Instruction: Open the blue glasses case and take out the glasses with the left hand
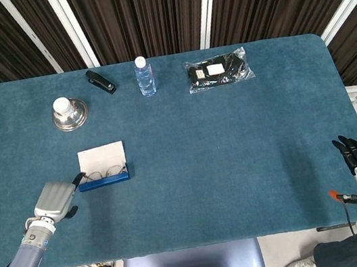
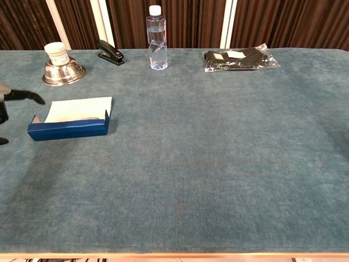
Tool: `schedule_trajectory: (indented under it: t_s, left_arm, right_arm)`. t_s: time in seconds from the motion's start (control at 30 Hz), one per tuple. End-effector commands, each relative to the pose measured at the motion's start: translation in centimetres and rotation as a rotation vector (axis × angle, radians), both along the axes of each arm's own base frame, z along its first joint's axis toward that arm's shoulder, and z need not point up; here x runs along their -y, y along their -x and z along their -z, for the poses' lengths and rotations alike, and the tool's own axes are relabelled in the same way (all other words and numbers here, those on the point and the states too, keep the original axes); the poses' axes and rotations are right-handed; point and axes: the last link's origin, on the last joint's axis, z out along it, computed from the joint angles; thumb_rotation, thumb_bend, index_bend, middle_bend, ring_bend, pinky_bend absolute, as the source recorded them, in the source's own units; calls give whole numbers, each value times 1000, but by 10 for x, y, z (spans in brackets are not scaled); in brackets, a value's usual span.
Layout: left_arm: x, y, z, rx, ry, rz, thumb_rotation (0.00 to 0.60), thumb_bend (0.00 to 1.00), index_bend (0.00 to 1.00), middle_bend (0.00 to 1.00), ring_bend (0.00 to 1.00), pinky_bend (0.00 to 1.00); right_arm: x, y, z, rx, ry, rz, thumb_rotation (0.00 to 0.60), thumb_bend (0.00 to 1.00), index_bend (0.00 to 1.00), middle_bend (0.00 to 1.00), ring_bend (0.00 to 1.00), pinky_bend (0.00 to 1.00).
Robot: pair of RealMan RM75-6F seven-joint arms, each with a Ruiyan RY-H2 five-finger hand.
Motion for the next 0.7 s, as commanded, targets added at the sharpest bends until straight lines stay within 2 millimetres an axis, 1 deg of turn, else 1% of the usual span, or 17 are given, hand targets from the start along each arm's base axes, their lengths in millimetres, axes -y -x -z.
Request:
schedule_trajectory:
  t_s: [0.03, 0.33, 0.7]
  left_arm:
    - [-1, 3, 6, -7, 14, -11, 600, 285, 133, 862, 805, 899]
    - [-4, 10, 11, -27, 14, -35, 600, 286, 149, 865, 808, 902]
    - [2, 11, 12, -46, 46, -57, 600, 287, 183, 877, 820, 911]
  right_arm:
    - [0, 0, 0, 1, 1, 1, 600, 51, 0, 0, 0, 225]
    - [1, 0, 0, 2, 0, 1, 600, 51, 0, 0, 0, 225]
    - [1, 0, -1, 1, 1, 1, 600, 51, 0, 0, 0, 225]
